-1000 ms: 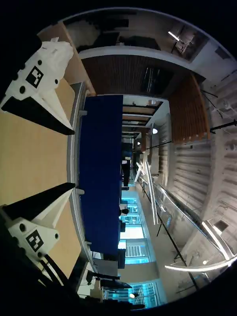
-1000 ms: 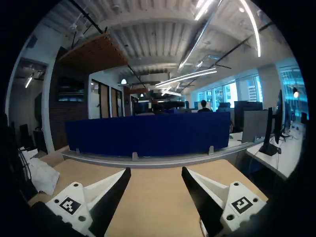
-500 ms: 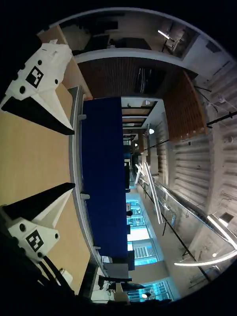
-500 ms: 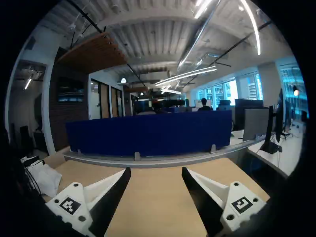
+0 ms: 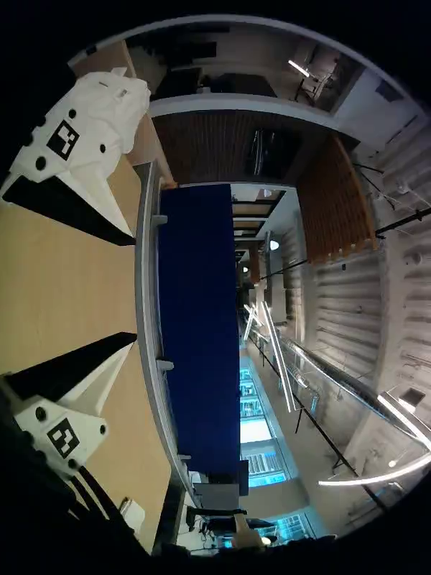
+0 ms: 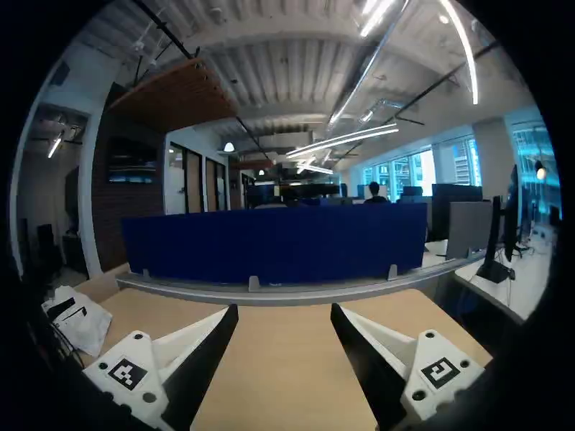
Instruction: Fold towel
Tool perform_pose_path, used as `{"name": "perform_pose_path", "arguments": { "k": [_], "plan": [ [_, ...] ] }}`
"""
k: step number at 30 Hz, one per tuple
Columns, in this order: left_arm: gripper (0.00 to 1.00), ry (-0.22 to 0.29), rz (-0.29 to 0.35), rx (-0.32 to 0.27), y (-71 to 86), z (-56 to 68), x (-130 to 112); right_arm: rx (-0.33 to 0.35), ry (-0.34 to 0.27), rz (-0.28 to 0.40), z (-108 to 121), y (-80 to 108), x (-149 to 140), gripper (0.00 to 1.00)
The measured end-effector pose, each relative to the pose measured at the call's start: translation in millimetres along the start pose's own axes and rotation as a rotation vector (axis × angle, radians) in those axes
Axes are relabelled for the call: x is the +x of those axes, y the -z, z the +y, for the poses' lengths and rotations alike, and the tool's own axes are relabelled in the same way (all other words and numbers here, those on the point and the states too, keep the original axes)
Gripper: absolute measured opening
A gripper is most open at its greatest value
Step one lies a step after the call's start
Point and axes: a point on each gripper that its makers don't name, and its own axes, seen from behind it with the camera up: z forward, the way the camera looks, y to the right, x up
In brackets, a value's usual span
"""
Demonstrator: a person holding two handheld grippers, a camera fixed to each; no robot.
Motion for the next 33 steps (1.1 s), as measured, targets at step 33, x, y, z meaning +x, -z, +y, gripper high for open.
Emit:
{"name": "perform_pose_path", "arguments": {
  "k": [33],
  "plan": [
    [0.89,0.035,-0.022,0.022,5.5,-10.1,-104,0.005,0.006,0.011,0,-7.1,-33,1.00]
  ]
}}
